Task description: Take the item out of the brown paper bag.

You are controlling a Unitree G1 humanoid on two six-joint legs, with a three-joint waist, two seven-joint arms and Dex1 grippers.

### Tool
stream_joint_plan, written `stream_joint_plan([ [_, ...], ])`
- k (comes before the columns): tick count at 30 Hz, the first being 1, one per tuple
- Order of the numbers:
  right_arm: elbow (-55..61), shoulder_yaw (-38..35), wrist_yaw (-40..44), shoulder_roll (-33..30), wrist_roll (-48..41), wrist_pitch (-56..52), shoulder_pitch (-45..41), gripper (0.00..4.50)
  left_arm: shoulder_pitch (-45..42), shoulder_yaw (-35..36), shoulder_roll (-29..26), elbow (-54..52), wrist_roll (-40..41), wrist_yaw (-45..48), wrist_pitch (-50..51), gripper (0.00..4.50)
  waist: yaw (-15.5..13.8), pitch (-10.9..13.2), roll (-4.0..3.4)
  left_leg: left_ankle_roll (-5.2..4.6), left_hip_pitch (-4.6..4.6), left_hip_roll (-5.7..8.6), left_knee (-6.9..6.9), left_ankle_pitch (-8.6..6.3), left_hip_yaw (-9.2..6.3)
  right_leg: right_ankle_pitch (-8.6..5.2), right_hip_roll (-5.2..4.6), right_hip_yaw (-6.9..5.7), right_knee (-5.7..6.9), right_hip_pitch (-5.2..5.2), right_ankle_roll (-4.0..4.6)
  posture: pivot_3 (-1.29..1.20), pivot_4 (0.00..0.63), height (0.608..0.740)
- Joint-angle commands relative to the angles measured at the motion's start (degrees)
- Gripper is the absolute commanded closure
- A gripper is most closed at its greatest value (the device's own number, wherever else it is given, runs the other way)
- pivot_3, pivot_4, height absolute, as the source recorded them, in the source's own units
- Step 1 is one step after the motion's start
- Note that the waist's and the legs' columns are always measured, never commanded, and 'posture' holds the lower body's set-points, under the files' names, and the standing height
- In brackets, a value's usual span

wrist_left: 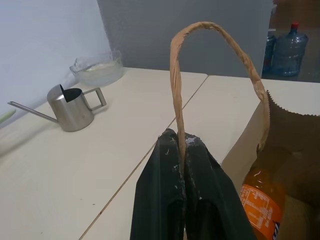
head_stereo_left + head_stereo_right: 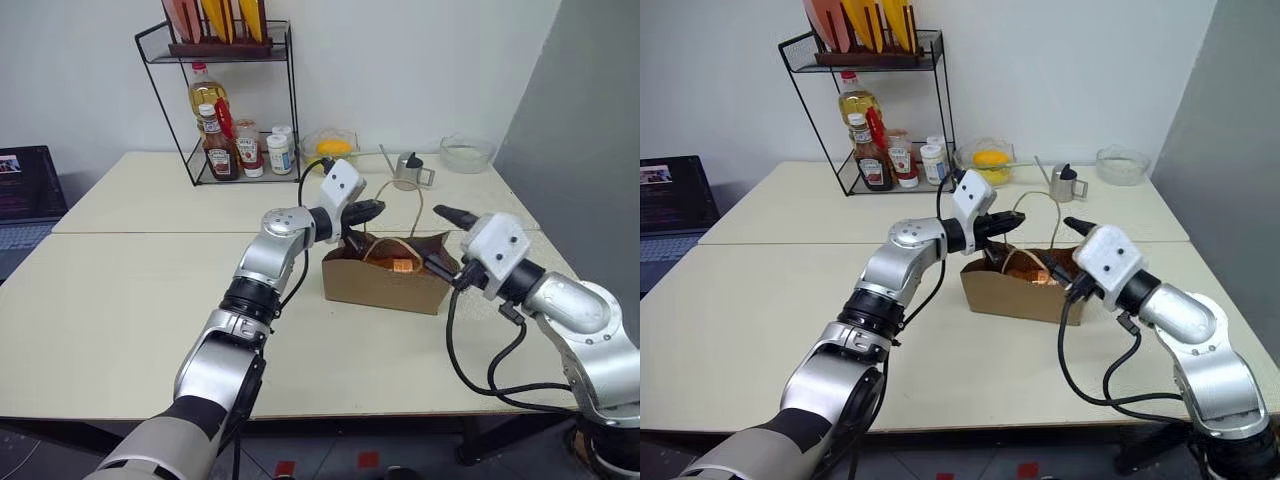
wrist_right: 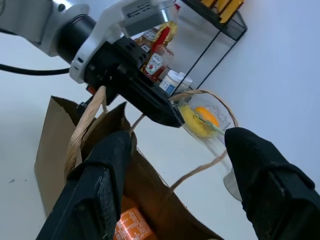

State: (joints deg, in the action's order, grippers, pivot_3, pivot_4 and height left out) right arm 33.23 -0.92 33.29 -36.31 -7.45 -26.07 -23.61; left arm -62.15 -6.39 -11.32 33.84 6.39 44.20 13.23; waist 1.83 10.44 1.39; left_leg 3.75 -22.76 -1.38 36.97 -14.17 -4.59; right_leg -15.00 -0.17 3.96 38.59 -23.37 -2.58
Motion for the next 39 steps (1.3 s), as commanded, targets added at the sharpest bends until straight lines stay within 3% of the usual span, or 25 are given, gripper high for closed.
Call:
stream_joint_plan([
  [1, -2.6, -1.3, -2.3, -0.7, 2.2, -0.6, -4.6, 1.28, -1.0, 0.6, 0.0, -2.1, 0.2, -0.5, -0.6, 4.50, 0.0, 0.0, 0.00, 0.00, 0.00, 0.00, 0.00, 0.00, 0.00, 0.00, 0.00, -0.01, -0.01, 0.00, 0.00, 0.00, 0.150, 0.740],
  [10, -11.0, 5.5, 7.8, -6.0, 3.7, 4.5, -10.1, 1.28, -1.0, 0.7, 0.3, -2.2, 0.2, -1.0, -0.9, 4.50, 0.0, 0.0, 0.00, 0.00, -0.01, 0.00, -0.01, 0.00, 0.01, 0.00, -0.01, -0.01, -0.05, 0.00, 0.00, 0.00, 0.150, 0.740],
  [17, -6.8, 12.0, 17.4, -10.9, 4.2, 3.8, -5.3, 1.28, -0.3, 0.9, 0.1, -4.6, 0.8, -1.3, 0.3, 4.50, -0.2, 0.0, 0.00, 0.00, -0.05, 0.01, 0.00, 0.00, -0.02, 0.00, -0.02, -0.03, -0.05, 0.00, 0.00, 0.00, 0.150, 0.740],
  [29, -4.4, 16.2, 23.2, -15.5, 6.5, -0.1, -4.1, 1.28, 1.7, -0.9, 0.5, -13.9, 3.4, 2.7, 4.9, 4.50, -0.1, 0.0, 0.00, 0.01, -0.02, 0.00, 0.01, 0.00, -0.01, 0.00, -0.02, -0.02, -0.04, 0.00, -0.01, 0.00, 0.150, 0.740],
  [39, -10.8, 22.1, 23.5, -14.9, 14.3, -3.4, -9.9, 1.28, 3.4, -4.1, 0.4, -16.2, 1.0, 3.2, 1.8, 4.50, -0.1, 0.0, 0.00, 0.01, 0.02, 0.00, 0.03, 0.00, 0.00, 0.00, -0.03, -0.01, -0.03, 0.04, -0.01, 0.00, 0.150, 0.740],
])
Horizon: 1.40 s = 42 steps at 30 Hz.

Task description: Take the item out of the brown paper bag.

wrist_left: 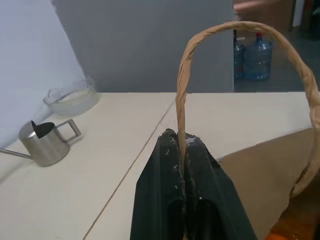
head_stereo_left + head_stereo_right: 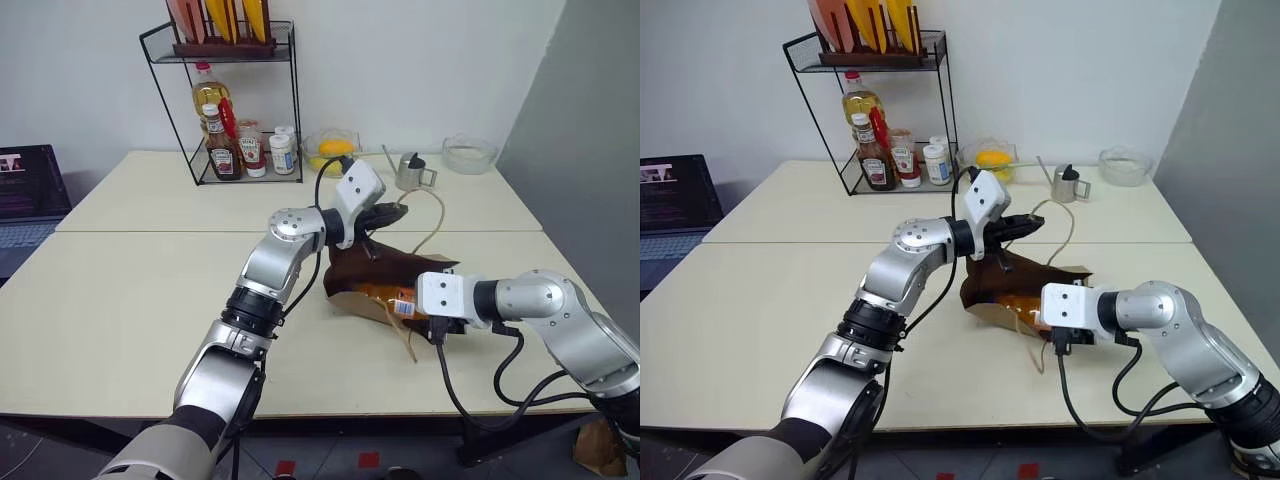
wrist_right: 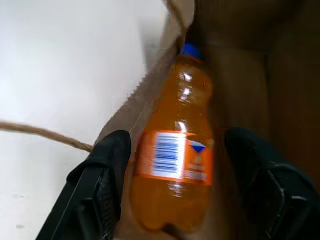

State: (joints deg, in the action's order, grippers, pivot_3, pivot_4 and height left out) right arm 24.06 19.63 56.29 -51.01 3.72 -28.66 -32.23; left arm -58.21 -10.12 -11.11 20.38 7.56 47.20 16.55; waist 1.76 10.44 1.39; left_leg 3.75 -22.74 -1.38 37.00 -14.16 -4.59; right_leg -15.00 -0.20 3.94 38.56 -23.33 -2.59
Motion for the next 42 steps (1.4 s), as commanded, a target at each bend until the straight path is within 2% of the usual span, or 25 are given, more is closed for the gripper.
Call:
stream_joint_plan([
  [1, -2.2, 2.4, 0.7, 0.1, 4.0, -1.0, -2.0, 1.28, -0.5, -0.4, 0.2, -2.9, -0.1, 0.2, -1.4, 4.50, 0.0, 0.0, 0.00, 0.00, 0.00, 0.00, 0.00, 0.00, 0.00, 0.00, 0.00, 0.00, 0.00, 0.00, 0.00, 0.00, 0.150, 0.740],
  [11, -4.9, 9.4, 7.5, 1.3, 10.1, -1.4, -7.0, 1.28, -0.1, -0.9, 0.4, -3.9, -0.1, -0.3, -2.0, 4.50, 0.0, 0.0, 0.00, 0.00, 0.02, 0.00, 0.00, 0.00, -0.01, 0.00, 0.00, -0.01, -0.01, 0.02, 0.00, 0.00, 0.150, 0.740],
  [20, 0.4, 1.2, 10.6, 3.9, 2.7, -11.9, -7.6, 1.28, 1.1, -0.7, -0.3, -5.4, -0.2, -0.7, -1.6, 4.50, 0.0, 0.0, 0.00, 0.00, 0.05, -0.02, 0.00, 0.00, -0.01, 0.00, 0.00, -0.01, 0.01, 0.03, 0.00, 0.00, 0.150, 0.740],
  [25, 1.4, -0.8, 11.8, 1.8, -1.0, -15.8, -6.0, 1.28, 1.6, -0.7, -0.2, -6.2, -0.2, -0.9, -1.3, 4.50, -0.1, 0.0, 0.00, 0.00, 0.03, 0.00, 0.00, 0.00, -0.02, 0.00, -0.01, -0.02, 0.01, 0.03, 0.01, 0.00, 0.150, 0.740],
  [28, 2.6, -3.7, 11.1, 4.2, -6.2, -23.6, -5.5, 1.28, 1.7, -0.9, 0.1, -6.3, -0.1, -0.9, -1.5, 4.50, 0.0, 0.0, 0.00, -0.01, 0.02, 0.00, 0.00, 0.00, -0.01, 0.00, -0.01, -0.01, 0.00, 0.03, 0.01, 0.00, 0.150, 0.740],
  [31, 1.3, -4.1, 9.0, 4.1, -6.9, -24.6, -4.9, 1.28, 1.6, -0.9, 0.3, -6.0, -0.2, -0.9, -1.8, 4.50, 0.0, 0.0, 0.00, 0.00, 0.03, -0.01, 0.00, 0.00, -0.02, 0.00, 0.00, -0.02, 0.01, 0.03, 0.01, 0.00, 0.150, 0.740],
  [35, -1.1, -3.3, 4.9, 4.2, -5.6, -22.8, -4.6, 1.28, 1.4, -0.9, 0.4, -5.6, -0.3, -0.9, -2.0, 4.50, 0.0, 0.0, 0.00, 0.00, 0.02, 0.00, 0.00, 0.00, -0.01, 0.00, -0.01, -0.02, 0.00, 0.03, 0.00, 0.00, 0.150, 0.740],
  [42, -2.6, 2.7, -0.4, 4.0, 1.3, -14.4, -5.6, 1.28, 1.3, -1.1, 1.0, -5.9, -0.3, -1.2, -1.8, 4.50, 0.0, 0.0, 0.00, 0.00, 0.02, 0.00, -0.01, 0.00, 0.00, 0.00, 0.00, -0.01, -0.01, 0.03, 0.00, 0.00, 0.150, 0.740],
])
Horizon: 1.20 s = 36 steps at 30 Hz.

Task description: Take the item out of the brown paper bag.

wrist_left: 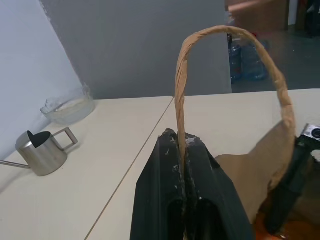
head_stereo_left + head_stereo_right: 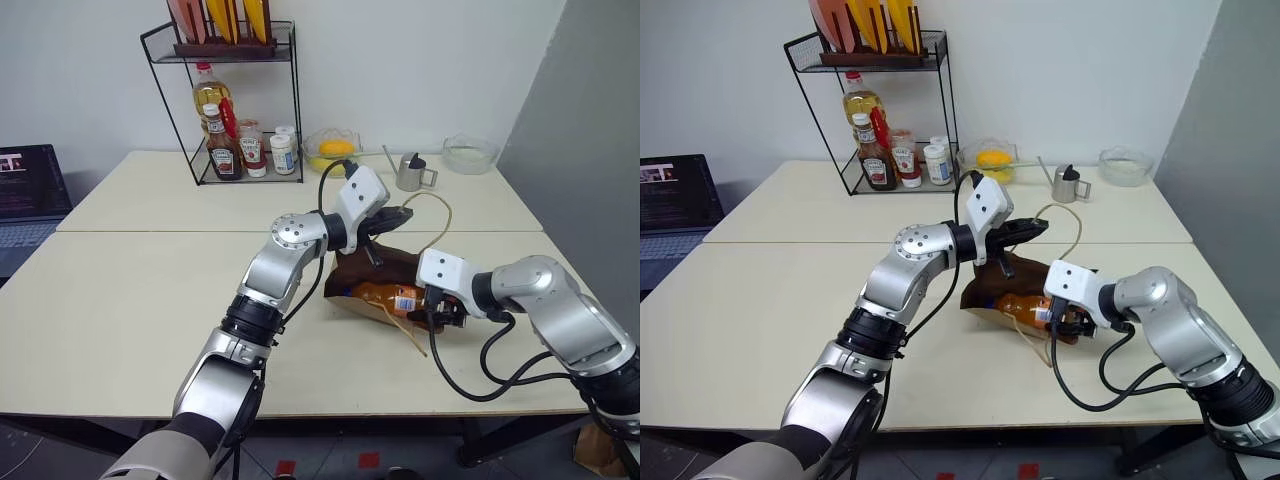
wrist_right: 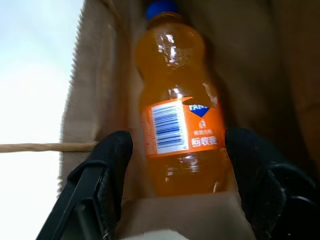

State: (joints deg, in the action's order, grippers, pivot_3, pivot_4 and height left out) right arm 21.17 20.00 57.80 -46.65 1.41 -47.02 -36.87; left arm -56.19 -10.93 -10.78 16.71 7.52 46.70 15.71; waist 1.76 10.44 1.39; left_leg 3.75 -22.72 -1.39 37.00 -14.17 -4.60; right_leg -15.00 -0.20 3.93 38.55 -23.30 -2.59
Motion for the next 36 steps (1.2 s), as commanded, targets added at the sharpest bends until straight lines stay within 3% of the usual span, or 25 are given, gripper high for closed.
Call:
stream_joint_plan([
  [1, 0.3, 3.3, -2.3, -0.3, 4.8, 5.2, -1.2, 1.28, -0.8, -0.4, 0.8, -2.3, -0.3, -0.8, -0.9, 4.50, 0.0, 0.0, 0.00, 0.00, 0.00, 0.00, 0.00, 0.00, 0.00, 0.00, 0.00, 0.00, 0.00, 0.00, 0.00, 0.00, 0.150, 0.740],
  [10, -2.7, 11.8, -1.0, -1.1, 17.0, 19.8, -3.3, 1.28, -0.9, -0.3, 1.0, -2.1, -0.5, -1.0, -0.9, 4.50, 0.0, 0.0, 0.00, 0.00, 0.01, 0.00, 0.00, 0.00, 0.00, 0.00, 0.00, 0.00, -0.01, -0.01, -0.01, 0.00, 0.150, 0.740],
  [23, -12.7, 15.6, 3.4, 3.7, 25.6, 25.5, -6.1, 1.28, -0.6, -0.1, 1.1, -2.9, -1.0, -1.7, -0.4, 4.50, 0.1, 0.0, 0.00, 0.01, 0.06, -0.01, 0.01, 0.00, 0.00, 0.00, 0.00, 0.01, 0.02, 0.02, 0.01, 0.00, 0.150, 0.740],
  [32, -17.8, 11.9, 0.8, 8.1, 27.4, 27.6, -7.4, 1.28, -0.3, -0.1, 0.6, -3.2, -1.4, -2.0, -0.3, 4.50, 0.1, 0.0, 0.00, 0.02, 0.23, -0.02, 0.01, 0.01, 0.02, 0.00, 0.01, 0.03, 0.07, 0.13, 0.01, 0.00, 0.150, 0.740],
  [36, -11.1, 7.7, 4.9, 8.6, 24.2, 22.9, -7.2, 1.28, -0.3, 0.0, 0.0, -3.1, -1.6, -1.9, -0.2, 4.50, 0.1, 0.0, 0.00, 0.02, 0.21, -0.02, 0.00, 0.01, 0.02, 0.00, 0.02, 0.02, 0.09, 0.11, 0.01, 0.00, 0.150, 0.740],
])
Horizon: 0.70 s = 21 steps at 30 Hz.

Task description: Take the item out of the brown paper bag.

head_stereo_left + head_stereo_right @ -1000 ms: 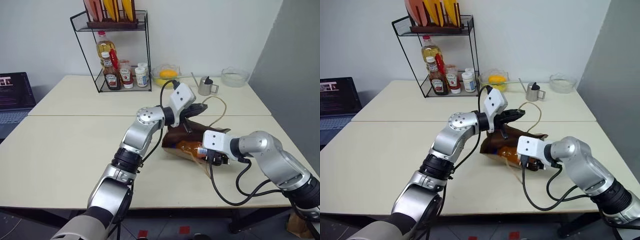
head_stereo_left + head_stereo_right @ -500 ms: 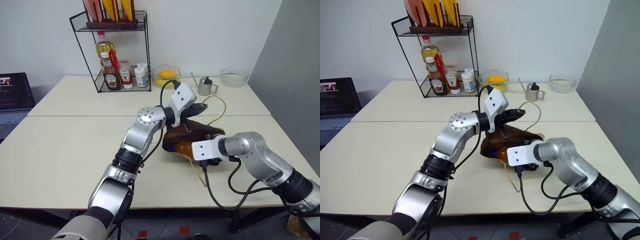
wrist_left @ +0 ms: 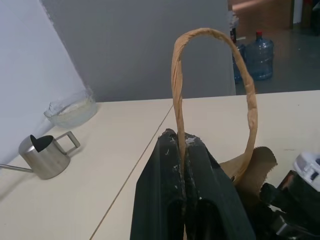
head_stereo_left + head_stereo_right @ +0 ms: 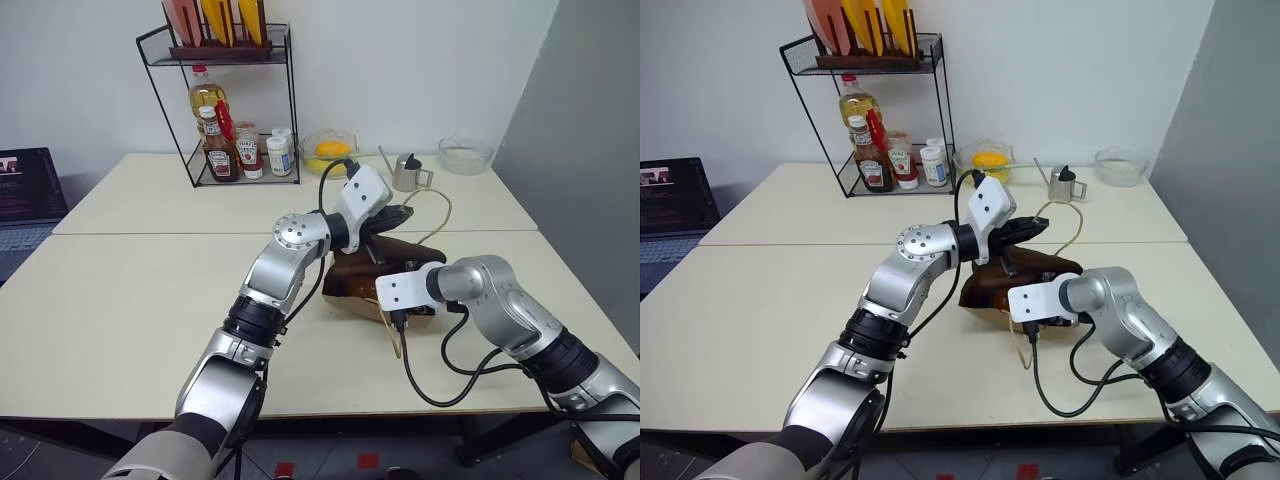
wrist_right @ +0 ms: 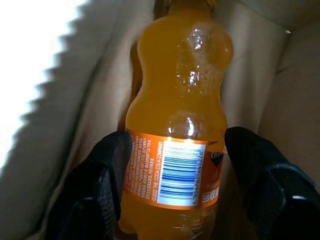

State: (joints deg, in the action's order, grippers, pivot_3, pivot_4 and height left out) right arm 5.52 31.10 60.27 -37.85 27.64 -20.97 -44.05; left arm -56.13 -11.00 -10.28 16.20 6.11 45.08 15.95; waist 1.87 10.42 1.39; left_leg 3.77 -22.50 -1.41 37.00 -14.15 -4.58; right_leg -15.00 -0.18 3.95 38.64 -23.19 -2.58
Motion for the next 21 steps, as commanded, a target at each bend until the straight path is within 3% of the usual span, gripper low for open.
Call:
stream_joint_plan([
  [1, 6.8, -4.2, 3.6, -0.7, -2.3, -4.3, -0.2, 1.28, -0.5, 0.1, -0.8, -2.3, -0.3, -0.3, -0.6, 4.50, 0.0, 0.0, 0.00, 0.00, -0.03, 0.00, -0.01, 0.00, -0.01, 0.00, 0.00, -0.01, 0.00, -0.02, 0.00, 0.00, 0.150, 0.740],
  [11, 18.9, -6.5, 9.4, -1.5, -3.7, -12.3, -3.4, 1.28, -1.3, 0.0, -1.3, 0.2, -1.8, -0.8, -1.3, 4.50, 0.0, 0.0, -0.01, 0.00, -0.12, 0.01, -0.03, -0.01, -0.03, 0.00, -0.01, -0.05, -0.06, -0.07, 0.00, 0.00, 0.150, 0.740],
  [21, 1.4, -2.5, 2.0, 3.1, -2.1, -3.8, -3.7, 1.28, -2.1, 0.1, -0.5, 0.9, -1.9, -0.7, -1.6, 4.50, 0.0, 0.0, -0.01, 0.00, -0.11, 0.01, -0.03, -0.01, -0.01, 0.00, -0.02, -0.04, -0.06, -0.07, 0.00, 0.00, 0.150, 0.740],
])
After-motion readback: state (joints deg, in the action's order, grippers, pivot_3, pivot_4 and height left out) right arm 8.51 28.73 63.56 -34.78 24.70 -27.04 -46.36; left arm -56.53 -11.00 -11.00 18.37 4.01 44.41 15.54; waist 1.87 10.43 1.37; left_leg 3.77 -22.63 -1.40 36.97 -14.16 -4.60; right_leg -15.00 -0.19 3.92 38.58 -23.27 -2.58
